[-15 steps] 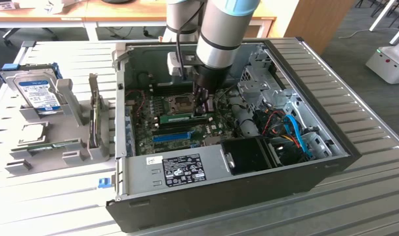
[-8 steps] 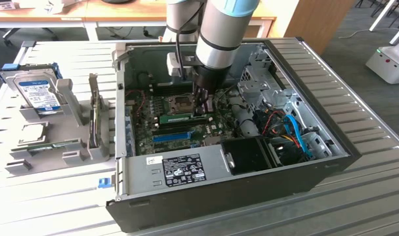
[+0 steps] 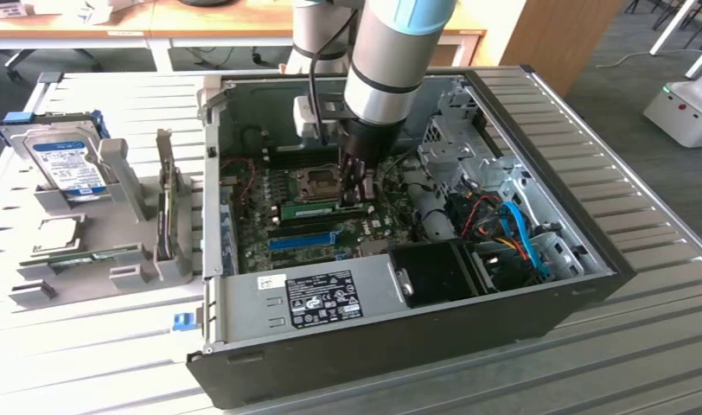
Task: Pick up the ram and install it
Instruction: 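Insert the ram into the slot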
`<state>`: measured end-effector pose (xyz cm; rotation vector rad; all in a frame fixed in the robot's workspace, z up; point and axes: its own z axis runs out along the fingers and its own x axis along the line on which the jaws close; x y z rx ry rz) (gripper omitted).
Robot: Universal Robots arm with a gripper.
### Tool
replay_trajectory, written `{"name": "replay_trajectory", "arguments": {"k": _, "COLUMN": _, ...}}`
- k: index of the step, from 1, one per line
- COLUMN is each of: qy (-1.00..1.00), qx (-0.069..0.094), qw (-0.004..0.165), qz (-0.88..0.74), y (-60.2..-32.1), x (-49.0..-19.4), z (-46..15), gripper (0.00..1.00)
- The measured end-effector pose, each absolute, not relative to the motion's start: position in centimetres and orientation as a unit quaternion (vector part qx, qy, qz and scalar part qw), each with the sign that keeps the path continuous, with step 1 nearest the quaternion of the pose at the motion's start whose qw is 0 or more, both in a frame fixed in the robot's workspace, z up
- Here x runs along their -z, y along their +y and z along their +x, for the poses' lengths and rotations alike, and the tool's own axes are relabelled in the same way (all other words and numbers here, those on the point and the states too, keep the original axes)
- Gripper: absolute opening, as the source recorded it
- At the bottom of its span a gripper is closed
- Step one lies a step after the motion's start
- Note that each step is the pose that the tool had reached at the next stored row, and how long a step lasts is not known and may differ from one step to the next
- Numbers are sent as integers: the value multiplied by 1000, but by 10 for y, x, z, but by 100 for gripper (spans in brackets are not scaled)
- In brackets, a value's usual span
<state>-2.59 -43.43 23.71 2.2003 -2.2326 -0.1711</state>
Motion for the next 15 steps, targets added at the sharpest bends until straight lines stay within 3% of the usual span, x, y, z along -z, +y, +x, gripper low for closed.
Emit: {"name": "replay_trajectory", "arguments": {"k": 15, "qy": -711, "qx": 55, "qw": 1, "qz": 701, "y": -432, "x": -235, "z": -26, "gripper": 12}}
